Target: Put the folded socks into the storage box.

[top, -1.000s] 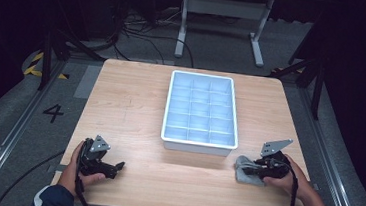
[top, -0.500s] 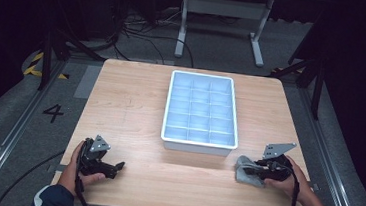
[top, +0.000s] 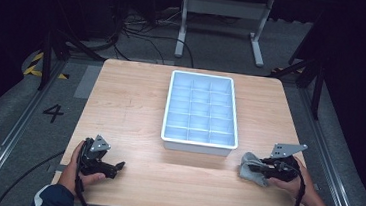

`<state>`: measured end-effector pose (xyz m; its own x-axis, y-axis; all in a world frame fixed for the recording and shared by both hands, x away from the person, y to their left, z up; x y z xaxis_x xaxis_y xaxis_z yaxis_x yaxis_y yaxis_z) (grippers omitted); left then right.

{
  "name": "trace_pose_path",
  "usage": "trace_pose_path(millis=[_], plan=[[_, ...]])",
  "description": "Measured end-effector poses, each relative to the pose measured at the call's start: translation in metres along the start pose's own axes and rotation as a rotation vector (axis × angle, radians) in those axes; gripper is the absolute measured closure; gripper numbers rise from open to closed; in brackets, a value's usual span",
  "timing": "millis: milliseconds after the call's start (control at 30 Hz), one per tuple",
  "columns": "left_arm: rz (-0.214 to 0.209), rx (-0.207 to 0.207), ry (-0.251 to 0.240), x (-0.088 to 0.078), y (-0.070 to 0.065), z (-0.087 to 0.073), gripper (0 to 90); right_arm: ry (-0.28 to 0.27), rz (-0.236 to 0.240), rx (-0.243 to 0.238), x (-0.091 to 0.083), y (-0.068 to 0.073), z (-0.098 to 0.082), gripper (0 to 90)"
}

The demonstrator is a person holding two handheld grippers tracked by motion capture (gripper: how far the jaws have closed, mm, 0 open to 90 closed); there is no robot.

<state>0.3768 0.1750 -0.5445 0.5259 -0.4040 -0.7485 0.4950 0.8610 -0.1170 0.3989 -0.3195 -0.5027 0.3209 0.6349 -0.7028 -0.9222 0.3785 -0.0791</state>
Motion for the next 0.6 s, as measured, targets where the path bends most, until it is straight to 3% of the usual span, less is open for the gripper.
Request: trace_pose_path(millis=[200,600], plan=[[-0.002,-0.001,-0.001,0.000,0.000,0.000,0.5,-0.052,-0.045,0.022,-0.014,-0.007,0.009,72.8],[-0.001,0.010,-0.001,0.000,0.001,0.001,0.4,-0.128,-0.125,0.002,-0.035,-0.026,0.038,72.9]])
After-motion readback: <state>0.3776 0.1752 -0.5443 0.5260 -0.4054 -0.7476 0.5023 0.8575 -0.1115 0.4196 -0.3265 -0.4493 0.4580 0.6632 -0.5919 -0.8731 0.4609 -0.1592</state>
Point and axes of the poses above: each handheld gripper's, and its own axes: x roughly forward along the jaws, z roughly out of its top, y roughly to its left, the point moved 8 cm from there along x, roughly forward along the jaws, and after that the axes turned 10 degrees about -x, right-handed, at the moved point
